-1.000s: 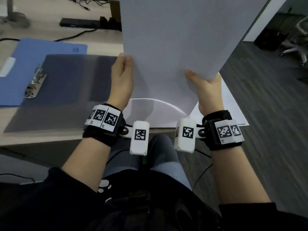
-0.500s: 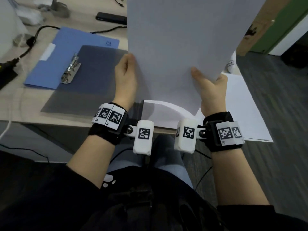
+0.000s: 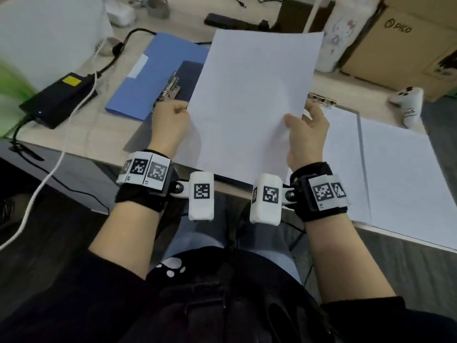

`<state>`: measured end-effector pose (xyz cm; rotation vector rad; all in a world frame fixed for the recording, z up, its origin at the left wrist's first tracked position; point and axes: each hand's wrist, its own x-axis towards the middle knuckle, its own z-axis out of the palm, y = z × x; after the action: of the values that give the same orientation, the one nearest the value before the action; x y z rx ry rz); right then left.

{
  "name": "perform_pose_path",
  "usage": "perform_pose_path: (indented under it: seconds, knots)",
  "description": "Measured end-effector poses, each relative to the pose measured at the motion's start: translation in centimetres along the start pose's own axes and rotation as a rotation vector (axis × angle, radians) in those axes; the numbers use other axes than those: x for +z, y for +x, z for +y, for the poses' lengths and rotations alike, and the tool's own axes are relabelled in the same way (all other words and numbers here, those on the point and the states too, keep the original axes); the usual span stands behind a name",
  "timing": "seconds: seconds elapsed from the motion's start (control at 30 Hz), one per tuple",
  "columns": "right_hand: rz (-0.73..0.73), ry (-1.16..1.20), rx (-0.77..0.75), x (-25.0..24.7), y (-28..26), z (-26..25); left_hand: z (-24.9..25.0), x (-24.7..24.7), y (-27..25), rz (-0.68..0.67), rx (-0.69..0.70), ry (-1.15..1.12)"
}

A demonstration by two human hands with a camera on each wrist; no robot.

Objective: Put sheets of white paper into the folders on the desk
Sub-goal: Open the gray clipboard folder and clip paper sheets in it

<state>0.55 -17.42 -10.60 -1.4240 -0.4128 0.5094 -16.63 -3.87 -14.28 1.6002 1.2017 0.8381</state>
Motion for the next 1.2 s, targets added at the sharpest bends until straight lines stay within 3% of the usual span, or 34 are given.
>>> perform_pose_path:
  seconds: [0.17,0.33,0.77,1.2]
  knots:
    - [-0.035,-0.072,0.080,2.4,0.3,1.8,-1.7,-1.9,0.4,0.026,-0.087,0.160]
    - [-0.083,-0.092,0.092,4.4,0.4,2.7,-2.4,-3.0,0.7,0.050,-0.069,0.280]
    - [-0.060,-0.133,0.140,7.3,0.6,4.2,-4.1,-5.3,1.1,0.115,-0.003,0.338]
    - [-0.100,-0.389,0.056,7.6,0.9,6.8,-4.1,-6.0,0.2,0.099,0.001,0.217]
